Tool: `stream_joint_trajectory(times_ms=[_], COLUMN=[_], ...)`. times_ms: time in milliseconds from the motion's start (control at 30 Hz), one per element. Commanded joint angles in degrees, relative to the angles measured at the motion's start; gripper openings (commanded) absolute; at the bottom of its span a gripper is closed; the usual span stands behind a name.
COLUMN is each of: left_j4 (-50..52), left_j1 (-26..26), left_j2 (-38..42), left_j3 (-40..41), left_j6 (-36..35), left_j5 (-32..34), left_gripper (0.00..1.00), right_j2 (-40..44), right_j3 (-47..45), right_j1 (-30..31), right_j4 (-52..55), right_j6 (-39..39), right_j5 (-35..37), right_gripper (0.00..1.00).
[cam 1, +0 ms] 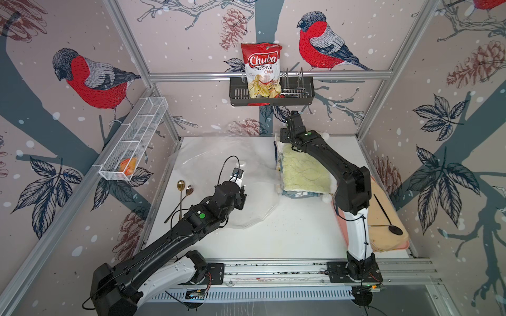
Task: Take the blanket out of the vacuum bag
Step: Place the blanket at the center of the board.
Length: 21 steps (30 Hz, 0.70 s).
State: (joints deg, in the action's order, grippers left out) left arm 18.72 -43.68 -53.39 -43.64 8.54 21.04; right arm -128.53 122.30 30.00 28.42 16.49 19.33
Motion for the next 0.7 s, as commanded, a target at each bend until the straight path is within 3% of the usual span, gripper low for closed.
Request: stream_joint_trajectory(times_ms=[0,100,233,333,667], left_j4=[-1.35,-1.43,-1.32,-1.32,-1.20], left_j1=[0.09,0.09,0.08,0.09,0.10], left_j2=[-0.23,-0.32,-0.58,-0.67,-0.67], left_j3=[-0.13,-0.12,-0.18,-0.17,-0.22], left_j6=[-0.63,-0.69,-0.69,-0.70,-0.68], left_j5=[0.01,0.15,0.11,0.26,0.33], left_gripper=[0.29,0.29,0.29,0.29,0.29], right_j2=[-4.15,-4.36,-0.80,2.52,7.77], right_j3=[5.89,4.81,0.35,-2.66,-7.04], right_j1=[-0.26,0.00,0.57,1.27,4.79], right_j4=[6.05,5.41,1.25,-1.97,-8.46], right_j6=[-0.11,0.07,0.48,0.23,-4.00], right_j5=[3.31,3.64,4.60,5.15,5.86], right_gripper=[0.67,0.54,0.22,0.10,0.07])
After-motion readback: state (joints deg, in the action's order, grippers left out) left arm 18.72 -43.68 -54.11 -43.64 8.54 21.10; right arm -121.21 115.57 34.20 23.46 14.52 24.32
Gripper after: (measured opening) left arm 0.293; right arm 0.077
